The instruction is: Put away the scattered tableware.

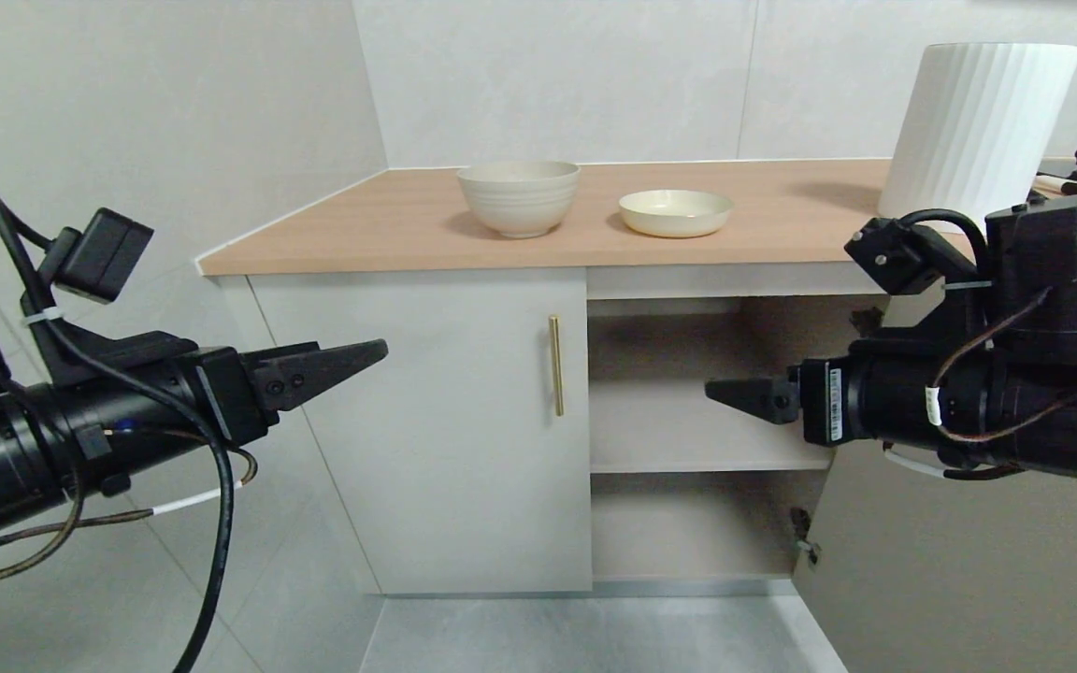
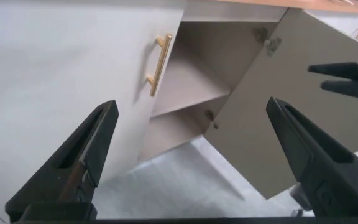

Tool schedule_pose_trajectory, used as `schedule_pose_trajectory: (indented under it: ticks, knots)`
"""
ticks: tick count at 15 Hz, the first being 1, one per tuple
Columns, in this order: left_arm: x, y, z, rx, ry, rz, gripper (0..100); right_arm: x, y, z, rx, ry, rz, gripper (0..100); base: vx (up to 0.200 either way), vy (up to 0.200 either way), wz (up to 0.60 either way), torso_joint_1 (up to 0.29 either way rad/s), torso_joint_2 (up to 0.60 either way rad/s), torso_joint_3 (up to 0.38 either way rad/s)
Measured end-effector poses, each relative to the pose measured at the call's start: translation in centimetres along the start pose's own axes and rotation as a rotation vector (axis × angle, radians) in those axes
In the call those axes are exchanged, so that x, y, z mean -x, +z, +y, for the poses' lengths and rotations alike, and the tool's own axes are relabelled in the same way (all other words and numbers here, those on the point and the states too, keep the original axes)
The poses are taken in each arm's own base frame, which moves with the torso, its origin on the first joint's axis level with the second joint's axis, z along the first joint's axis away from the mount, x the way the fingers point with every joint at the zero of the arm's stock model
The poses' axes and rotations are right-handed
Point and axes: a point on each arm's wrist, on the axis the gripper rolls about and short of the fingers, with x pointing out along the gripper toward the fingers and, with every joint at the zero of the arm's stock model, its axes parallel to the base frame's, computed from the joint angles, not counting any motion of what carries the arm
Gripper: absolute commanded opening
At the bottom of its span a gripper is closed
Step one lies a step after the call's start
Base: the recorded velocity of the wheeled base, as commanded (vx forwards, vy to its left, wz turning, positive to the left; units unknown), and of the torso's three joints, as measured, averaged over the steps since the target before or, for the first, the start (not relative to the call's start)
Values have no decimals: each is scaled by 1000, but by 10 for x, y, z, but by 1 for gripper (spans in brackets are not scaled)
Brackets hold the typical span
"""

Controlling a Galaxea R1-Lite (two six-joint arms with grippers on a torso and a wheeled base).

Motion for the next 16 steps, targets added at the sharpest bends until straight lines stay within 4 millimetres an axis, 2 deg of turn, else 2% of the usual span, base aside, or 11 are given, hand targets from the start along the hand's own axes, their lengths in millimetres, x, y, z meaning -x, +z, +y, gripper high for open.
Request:
schedule_pose_trajectory:
  ticks: [4,16]
  knots:
    - [-1,0,1,-10,29,-5,100,4,2,0,0,2,-11,100,0,0,0,0,0,0]
    - [-1,0,1,-16,31,1,100,12,3,2,0,27,-23,100,200,0,0,2,2,4]
